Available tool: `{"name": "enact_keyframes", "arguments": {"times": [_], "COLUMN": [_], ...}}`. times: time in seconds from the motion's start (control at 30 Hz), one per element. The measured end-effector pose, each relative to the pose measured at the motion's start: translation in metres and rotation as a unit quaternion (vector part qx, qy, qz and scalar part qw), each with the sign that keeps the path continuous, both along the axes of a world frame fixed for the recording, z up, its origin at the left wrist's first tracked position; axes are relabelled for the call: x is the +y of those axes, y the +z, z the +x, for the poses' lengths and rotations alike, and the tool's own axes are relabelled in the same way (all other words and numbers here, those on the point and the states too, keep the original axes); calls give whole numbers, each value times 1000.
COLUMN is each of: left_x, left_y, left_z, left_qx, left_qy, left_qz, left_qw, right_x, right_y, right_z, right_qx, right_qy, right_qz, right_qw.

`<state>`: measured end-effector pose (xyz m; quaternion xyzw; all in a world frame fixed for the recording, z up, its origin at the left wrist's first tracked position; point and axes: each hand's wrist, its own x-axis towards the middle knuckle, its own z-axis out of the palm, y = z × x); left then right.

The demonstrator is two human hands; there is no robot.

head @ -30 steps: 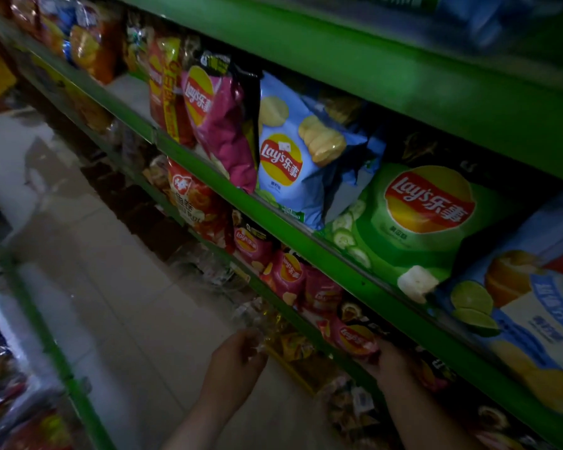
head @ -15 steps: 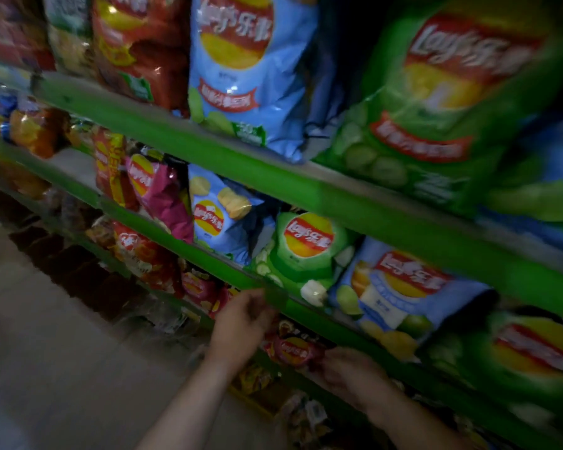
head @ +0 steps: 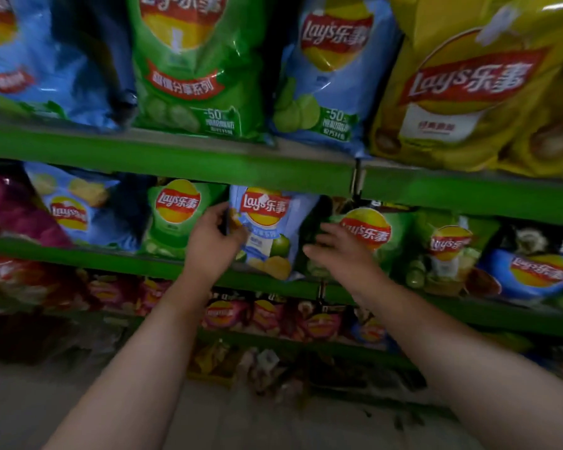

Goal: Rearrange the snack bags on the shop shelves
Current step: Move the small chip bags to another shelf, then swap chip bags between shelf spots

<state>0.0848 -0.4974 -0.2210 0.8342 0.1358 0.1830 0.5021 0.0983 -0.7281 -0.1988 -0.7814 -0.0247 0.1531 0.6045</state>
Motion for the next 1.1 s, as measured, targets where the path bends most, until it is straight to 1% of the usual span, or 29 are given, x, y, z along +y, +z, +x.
{"name": "enact_keyframes", "arguments": {"times": [0.07, 0.13, 0.27, 0.33, 0.43, 0.53, 0.63, 0.7, 0.93, 1.1], "left_x": [-1, 5, 36, 54, 78, 98, 109, 112, 118, 122], "left_y": [3, 4, 6, 7, 7, 0, -6, -11, -23, -25], "left_z": [2, -2, -16, -17, -12, 0, 9, 14, 13, 5], "left_qx": [23, 30, 29, 54, 85, 109, 135, 128, 102, 84], "left_qy": [30, 70, 167, 183, 163, 138, 87, 60, 91, 107], "left_qz": [-4, 21, 72, 71, 61, 58, 18, -9, 18, 33], "left_qw": [999, 997, 983, 979, 981, 983, 987, 990, 991, 990], "right_x": [18, 33, 51, 55, 61, 66, 67, 67, 65, 58], "right_y": [7, 7, 0, -5, -11, -13, -14, -15, -18, -20], "right_z": [12, 22, 34, 38, 40, 41, 42, 42, 42, 41], "right_qx": [-24, -39, -30, -29, -44, -39, -45, -47, -69, -112], "right_qy": [3, -9, -47, -66, -99, -121, -131, -134, -141, -147], "right_qz": [13, 23, 14, 17, 20, 34, 40, 51, 57, 56], "right_qw": [1000, 999, 998, 997, 994, 991, 989, 989, 986, 981]}}
